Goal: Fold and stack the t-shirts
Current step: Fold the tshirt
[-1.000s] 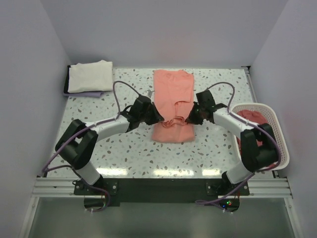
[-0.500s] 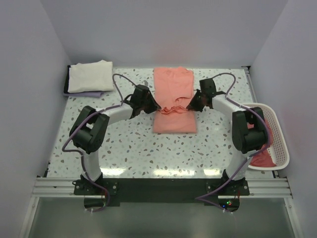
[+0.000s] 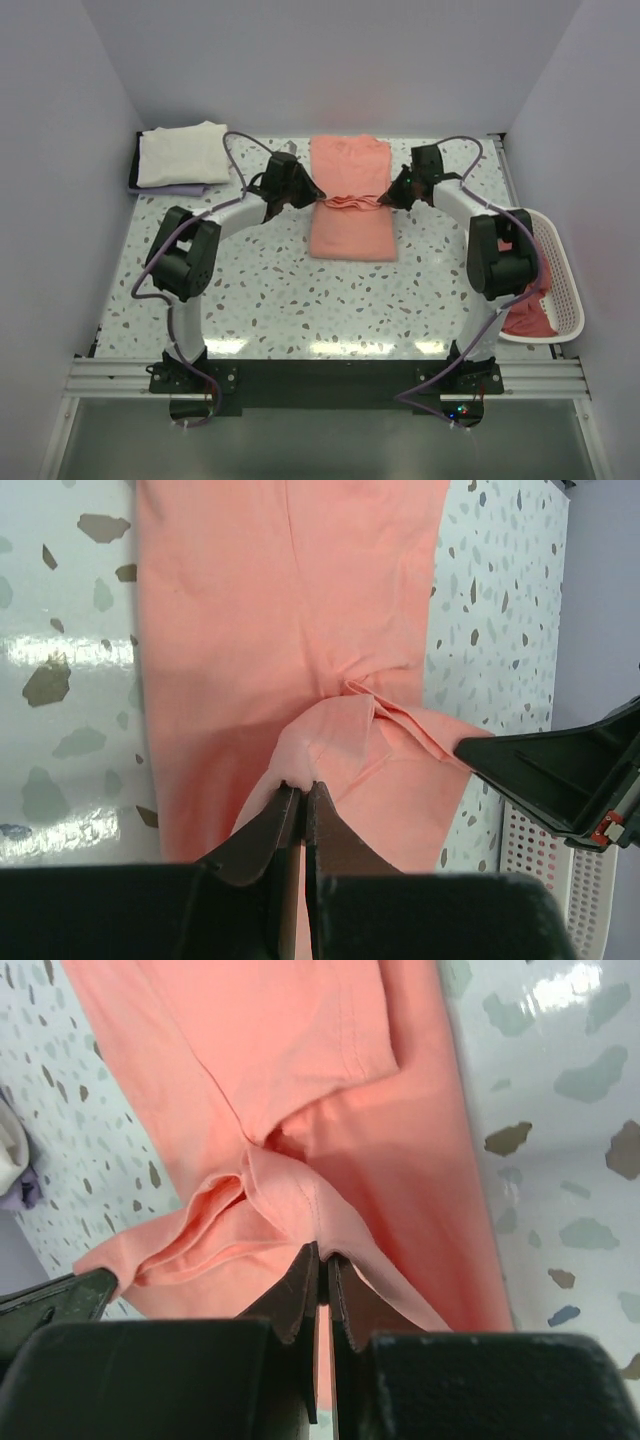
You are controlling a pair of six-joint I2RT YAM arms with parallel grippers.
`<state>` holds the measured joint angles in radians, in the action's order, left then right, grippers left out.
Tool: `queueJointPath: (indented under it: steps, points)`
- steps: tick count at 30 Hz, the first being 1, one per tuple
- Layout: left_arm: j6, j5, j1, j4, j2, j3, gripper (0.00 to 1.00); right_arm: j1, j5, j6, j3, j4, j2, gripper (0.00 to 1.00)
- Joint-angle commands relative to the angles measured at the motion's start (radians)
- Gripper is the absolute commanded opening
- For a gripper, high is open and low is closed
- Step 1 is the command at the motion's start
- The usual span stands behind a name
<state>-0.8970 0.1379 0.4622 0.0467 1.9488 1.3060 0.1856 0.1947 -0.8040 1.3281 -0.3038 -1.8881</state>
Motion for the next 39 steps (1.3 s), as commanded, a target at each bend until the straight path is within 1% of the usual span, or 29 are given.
queueJointPath:
  steps: [1,7,12,16,17,18,19,20,21,22,23,24,26,27,29,33,34,35,37,38,39]
  points:
    - [0.036,0.019,-0.019,0.021,0.056,0.079,0.0,-0.02,0.04,-0.017,0.083,0.028,-0.046,0.0]
    - [0.07,0.064,-0.049,0.015,0.176,0.199,0.0,-0.055,0.086,-0.035,0.151,0.063,-0.133,0.0]
    - [0.075,0.118,-0.077,0.024,0.228,0.237,0.0,-0.081,0.117,-0.034,0.183,0.083,-0.183,0.0]
    - [0.081,0.12,-0.086,0.016,0.236,0.245,0.0,-0.09,0.144,-0.035,0.215,0.084,-0.21,0.0]
    - [0.081,0.12,-0.089,0.016,0.236,0.245,0.02,-0.09,0.146,-0.035,0.215,0.083,-0.212,0.02]
    - [0.082,0.124,-0.094,0.018,0.236,0.245,0.05,-0.092,0.147,-0.035,0.215,0.088,-0.21,0.07]
    - [0.084,0.127,-0.096,0.019,0.234,0.242,0.1,-0.092,0.149,-0.035,0.215,0.089,-0.209,0.09]
    - [0.087,0.131,-0.099,0.027,0.228,0.24,0.21,-0.098,0.156,-0.035,0.215,0.097,-0.209,0.12]
    - [0.093,0.141,-0.102,0.034,0.223,0.237,0.23,-0.1,0.166,-0.034,0.215,0.106,-0.207,0.18]
    - [0.095,0.147,-0.109,0.054,0.22,0.233,0.28,-0.103,0.175,-0.034,0.218,0.114,-0.206,0.2]
    - [0.101,0.157,-0.114,0.062,0.216,0.234,0.31,-0.107,0.184,-0.032,0.221,0.117,-0.206,0.23]
    - [0.108,0.178,-0.118,0.067,0.21,0.236,0.34,-0.11,0.198,-0.031,0.221,0.129,-0.203,0.33]
    - [0.119,0.193,-0.132,0.071,0.202,0.242,0.44,-0.118,0.207,-0.023,0.23,0.132,-0.194,0.41]
    - [0.127,0.196,-0.137,0.07,0.19,0.24,0.47,-0.118,0.209,-0.011,0.23,0.132,-0.187,0.47]
    - [0.139,0.201,-0.142,0.073,0.165,0.231,0.54,-0.12,0.209,0.009,0.23,0.131,-0.164,0.51]
    - [0.139,0.183,-0.131,0.087,0.11,0.176,0.54,-0.091,0.184,0.066,0.189,0.134,-0.106,0.49]
    - [0.138,0.177,-0.125,0.093,0.101,0.149,0.52,-0.081,0.163,0.08,0.169,0.126,-0.095,0.48]
    - [0.141,0.157,-0.109,0.087,0.085,0.135,0.48,-0.06,0.155,0.1,0.157,0.124,-0.076,0.46]
    - [0.151,0.141,-0.09,0.085,0.073,0.124,0.43,-0.037,0.135,0.118,0.125,0.137,-0.059,0.4]
    - [0.156,0.131,-0.08,0.079,0.062,0.116,0.37,-0.017,0.105,0.126,0.099,0.137,-0.045,0.38]
    - [0.158,0.117,-0.062,0.082,0.056,0.11,0.34,-0.006,0.095,0.141,0.086,0.144,-0.037,0.37]
